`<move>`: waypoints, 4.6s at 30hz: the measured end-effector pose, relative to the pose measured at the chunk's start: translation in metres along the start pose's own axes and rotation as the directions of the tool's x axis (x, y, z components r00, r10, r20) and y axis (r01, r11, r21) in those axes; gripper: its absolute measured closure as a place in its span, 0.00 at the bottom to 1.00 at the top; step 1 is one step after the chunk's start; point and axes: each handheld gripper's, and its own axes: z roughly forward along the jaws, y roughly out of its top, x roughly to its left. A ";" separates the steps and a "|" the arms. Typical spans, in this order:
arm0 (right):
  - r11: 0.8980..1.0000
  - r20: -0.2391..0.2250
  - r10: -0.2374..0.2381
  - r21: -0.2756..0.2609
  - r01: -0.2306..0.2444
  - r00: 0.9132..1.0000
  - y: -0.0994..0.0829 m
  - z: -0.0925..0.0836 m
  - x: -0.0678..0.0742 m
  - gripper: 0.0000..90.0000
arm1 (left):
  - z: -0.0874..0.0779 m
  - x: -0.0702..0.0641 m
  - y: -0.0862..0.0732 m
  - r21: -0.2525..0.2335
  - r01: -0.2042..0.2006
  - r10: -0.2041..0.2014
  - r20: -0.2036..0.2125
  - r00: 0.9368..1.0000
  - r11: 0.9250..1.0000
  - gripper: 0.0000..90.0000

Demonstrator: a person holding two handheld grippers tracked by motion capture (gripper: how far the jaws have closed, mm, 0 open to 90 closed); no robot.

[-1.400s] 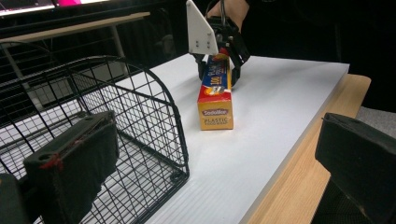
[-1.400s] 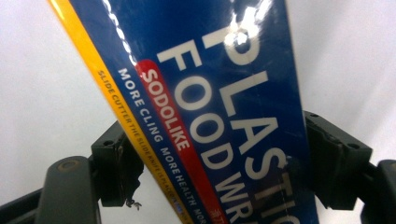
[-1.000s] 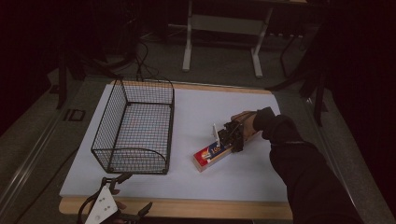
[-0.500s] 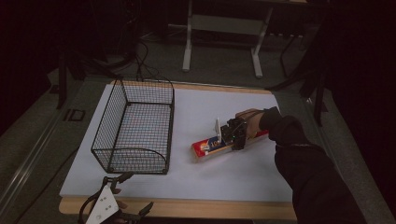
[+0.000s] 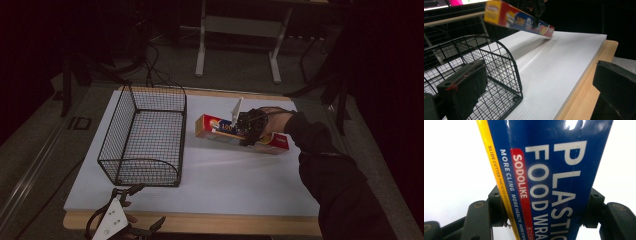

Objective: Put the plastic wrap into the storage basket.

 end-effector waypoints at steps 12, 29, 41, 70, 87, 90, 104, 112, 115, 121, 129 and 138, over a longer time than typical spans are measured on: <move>0.936 0.006 0.223 -0.282 -0.212 0.975 0.011 -0.045 -0.004 0.43 | 0.000 -0.001 0.001 -0.009 -0.002 0.002 0.012 1.000 1.000 0.00; 0.761 0.014 0.411 -0.555 -0.335 0.911 0.048 -0.083 0.006 0.43 | 0.007 0.001 0.003 -0.024 -0.011 0.012 0.048 0.999 1.000 0.00; 0.645 0.000 0.494 -0.670 -0.367 0.869 0.102 -0.109 0.020 0.44 | 0.013 0.002 0.006 -0.036 -0.026 0.029 0.084 0.996 0.999 0.00; 0.451 -0.120 0.594 -0.769 -0.453 0.795 0.221 -0.109 0.035 0.44 | 0.013 0.002 0.006 -0.056 -0.038 0.044 0.105 0.993 0.998 0.00; 0.447 -0.169 0.718 -0.631 -0.634 0.675 0.236 -0.020 0.046 0.44 | 0.014 0.001 0.006 -0.053 -0.040 0.046 0.114 0.992 0.998 0.00; 0.447 -0.169 0.730 -0.614 -0.650 0.662 0.237 -0.012 0.045 0.44 | 0.013 0.002 0.006 -0.051 -0.039 0.045 0.118 0.992 0.998 0.00; 0.414 -0.158 0.782 -0.590 -0.693 0.603 0.236 0.014 0.032 0.44 | 0.013 0.001 0.006 -0.051 -0.041 0.047 0.122 0.991 0.998 0.00; 0.428 -0.146 0.784 -0.577 -0.695 0.604 0.246 0.024 0.020 0.44 | 0.013 0.001 0.007 -0.050 -0.046 0.052 0.130 0.990 0.998 0.00; 0.449 -0.123 0.777 -0.579 -0.681 0.618 0.254 0.028 0.019 0.43 | 0.013 0.000 0.007 -0.051 -0.045 0.052 0.131 0.990 0.998 0.00; 0.458 -0.106 0.782 -0.570 -0.682 0.614 0.263 0.036 0.012 0.43 | 0.012 -0.001 0.007 -0.058 -0.049 0.057 0.133 0.989 0.997 0.00; 0.497 -0.071 0.779 -0.535 -0.683 0.623 0.275 0.053 0.003 0.43 | 0.010 -0.001 0.008 -0.069 -0.044 0.053 0.138 0.989 0.997 0.00; 0.492 -0.075 0.793 -0.507 -0.708 0.604 0.269 0.064 -0.004 0.43 | 0.010 -0.001 0.009 -0.072 -0.044 0.054 0.143 0.988 0.996 0.00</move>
